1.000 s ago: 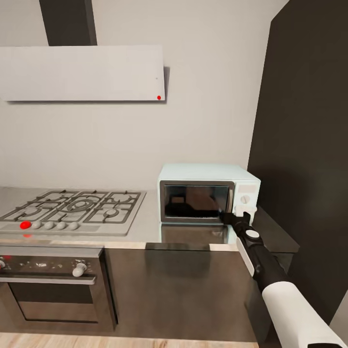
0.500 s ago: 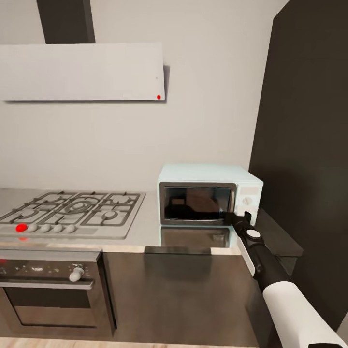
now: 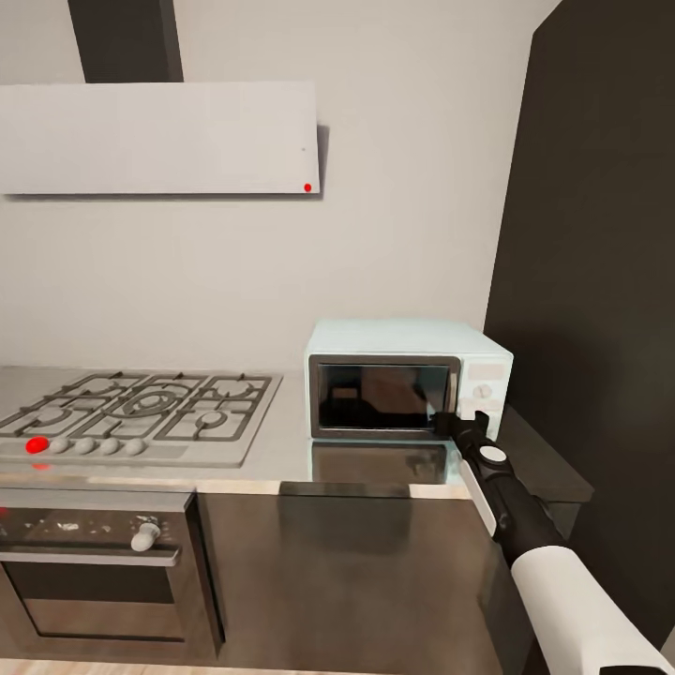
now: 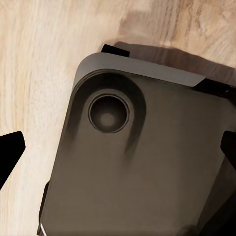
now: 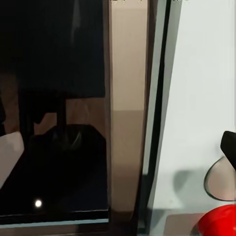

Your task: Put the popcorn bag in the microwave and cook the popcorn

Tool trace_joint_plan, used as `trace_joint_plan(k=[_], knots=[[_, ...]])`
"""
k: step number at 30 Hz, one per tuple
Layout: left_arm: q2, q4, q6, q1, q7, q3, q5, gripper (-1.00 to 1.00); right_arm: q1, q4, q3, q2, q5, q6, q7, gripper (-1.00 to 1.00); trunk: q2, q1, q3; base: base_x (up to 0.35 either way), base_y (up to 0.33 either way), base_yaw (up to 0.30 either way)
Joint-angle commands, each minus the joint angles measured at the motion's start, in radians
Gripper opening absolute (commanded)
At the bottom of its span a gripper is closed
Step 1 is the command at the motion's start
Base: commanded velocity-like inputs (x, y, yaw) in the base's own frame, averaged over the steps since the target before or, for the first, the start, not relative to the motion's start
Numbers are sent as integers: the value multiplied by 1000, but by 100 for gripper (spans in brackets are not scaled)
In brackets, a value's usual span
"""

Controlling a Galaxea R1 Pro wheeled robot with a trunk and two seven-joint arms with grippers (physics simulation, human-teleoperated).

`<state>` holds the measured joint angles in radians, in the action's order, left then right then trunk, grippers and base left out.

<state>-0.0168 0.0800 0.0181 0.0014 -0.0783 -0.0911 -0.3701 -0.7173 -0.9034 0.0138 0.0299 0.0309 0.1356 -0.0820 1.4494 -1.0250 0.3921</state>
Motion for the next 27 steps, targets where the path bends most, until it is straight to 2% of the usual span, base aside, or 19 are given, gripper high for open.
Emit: trace_joint_plan(k=[1, 15, 16, 23, 27], knots=[[0, 1, 2, 0, -5, -9, -8, 100, -1, -1, 2, 1, 1, 6, -4, 100, 1, 0, 1, 0, 0, 0], [0, 1, 2, 0, -6, -9, -8, 100, -1, 0, 2, -3, 2, 14, -6, 100, 1, 0, 1, 0, 0, 0], [0, 1, 2, 0, -6, -9, -8, 100, -1, 0, 2, -2, 4, 14, -6, -100, 1, 0, 1, 0, 0, 0], [0, 1, 2, 0, -5, -11, -7, 100, -1, 3, 2, -1, 10, 16, -9, -100, 1, 0, 1, 0, 0, 0], [0, 1, 2, 0, -5, -11, -7, 100, -1, 3, 2, -4, 0, 15, -7, -100, 1, 0, 1, 0, 0, 0]])
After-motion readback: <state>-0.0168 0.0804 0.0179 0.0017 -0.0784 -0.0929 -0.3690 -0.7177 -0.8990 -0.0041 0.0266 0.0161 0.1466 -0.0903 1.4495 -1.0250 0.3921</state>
